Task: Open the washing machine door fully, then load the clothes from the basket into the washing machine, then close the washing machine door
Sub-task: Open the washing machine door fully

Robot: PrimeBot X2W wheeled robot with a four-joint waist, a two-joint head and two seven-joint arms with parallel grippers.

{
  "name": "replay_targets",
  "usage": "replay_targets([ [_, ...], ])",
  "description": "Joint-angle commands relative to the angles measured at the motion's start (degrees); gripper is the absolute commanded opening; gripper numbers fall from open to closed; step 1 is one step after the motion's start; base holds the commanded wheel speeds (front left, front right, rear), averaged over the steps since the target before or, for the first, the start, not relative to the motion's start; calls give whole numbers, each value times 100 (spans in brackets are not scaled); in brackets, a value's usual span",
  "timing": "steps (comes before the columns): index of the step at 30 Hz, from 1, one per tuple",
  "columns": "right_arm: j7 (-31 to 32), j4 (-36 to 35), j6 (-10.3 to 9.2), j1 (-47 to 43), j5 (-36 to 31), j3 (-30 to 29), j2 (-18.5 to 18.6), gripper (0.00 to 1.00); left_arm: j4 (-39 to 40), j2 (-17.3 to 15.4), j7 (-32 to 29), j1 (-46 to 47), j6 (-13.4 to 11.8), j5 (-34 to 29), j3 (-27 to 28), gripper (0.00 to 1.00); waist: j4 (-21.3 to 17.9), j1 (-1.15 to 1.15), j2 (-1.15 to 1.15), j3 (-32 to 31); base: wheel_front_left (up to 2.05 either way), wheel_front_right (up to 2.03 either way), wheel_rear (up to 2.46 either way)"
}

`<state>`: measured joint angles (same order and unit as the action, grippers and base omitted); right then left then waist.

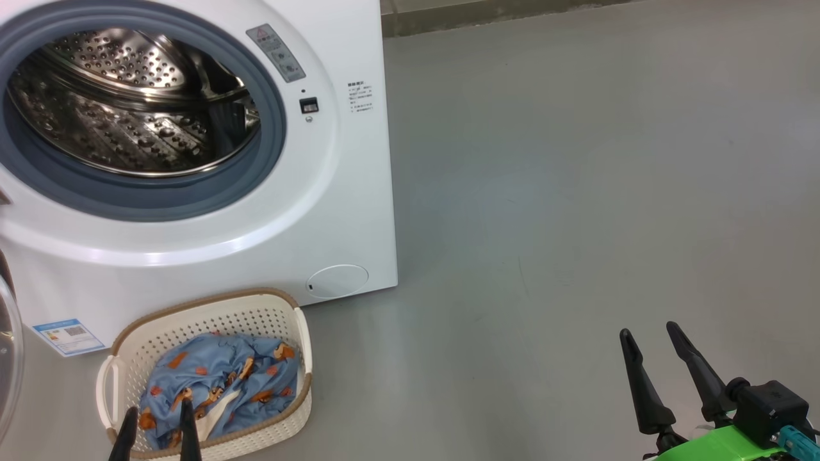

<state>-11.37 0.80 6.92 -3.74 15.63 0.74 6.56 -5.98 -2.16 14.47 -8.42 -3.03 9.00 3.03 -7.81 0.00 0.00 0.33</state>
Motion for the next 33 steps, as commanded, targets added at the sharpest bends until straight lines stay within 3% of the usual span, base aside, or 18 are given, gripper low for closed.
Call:
replay_targets([
  [1,3,-177,57,14,-68,92,27,100,112,-75,50,85,-45,30,165,100,6,0,0,-2,0,0,0],
  [33,42,-114,57,10,-107,-34,-57,100,199,-73,52,83,-146,43,82,100,208,0,0,-57,0,0,0],
])
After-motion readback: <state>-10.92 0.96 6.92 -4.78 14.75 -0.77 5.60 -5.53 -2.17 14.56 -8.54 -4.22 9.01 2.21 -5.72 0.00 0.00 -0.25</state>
